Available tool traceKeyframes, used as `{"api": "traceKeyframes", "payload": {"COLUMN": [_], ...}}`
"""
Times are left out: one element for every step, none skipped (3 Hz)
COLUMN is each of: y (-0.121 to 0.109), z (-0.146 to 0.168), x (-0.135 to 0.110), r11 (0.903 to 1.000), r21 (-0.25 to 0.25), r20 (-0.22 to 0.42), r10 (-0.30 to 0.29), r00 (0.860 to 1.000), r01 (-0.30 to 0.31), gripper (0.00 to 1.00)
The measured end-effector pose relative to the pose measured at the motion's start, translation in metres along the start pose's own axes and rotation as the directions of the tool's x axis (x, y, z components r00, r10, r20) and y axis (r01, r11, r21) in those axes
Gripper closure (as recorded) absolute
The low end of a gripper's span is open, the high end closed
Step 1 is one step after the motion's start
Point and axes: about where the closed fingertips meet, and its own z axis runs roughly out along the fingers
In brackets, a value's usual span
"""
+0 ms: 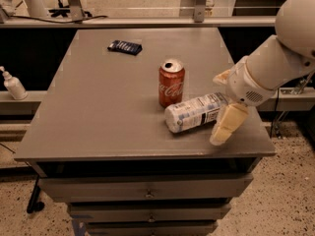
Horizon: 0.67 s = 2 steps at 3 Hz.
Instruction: Pick blue plastic bottle
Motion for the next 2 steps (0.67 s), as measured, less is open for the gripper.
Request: {"api": "traceKeyframes", "payload": {"y": [-0.0102,-0.0169], "z": [0.0177,0.0272], "x": [-0.0115,-0.0151], "r11": [0.9994,0.9977], "r21": [-0.029,-0.052], "r20": [0.022,0.021], "r10": [0.019,0.045], "r00": [1.000,0.999], "r01": [-0.018,-0.043], "gripper": [0.16,0.39]}}
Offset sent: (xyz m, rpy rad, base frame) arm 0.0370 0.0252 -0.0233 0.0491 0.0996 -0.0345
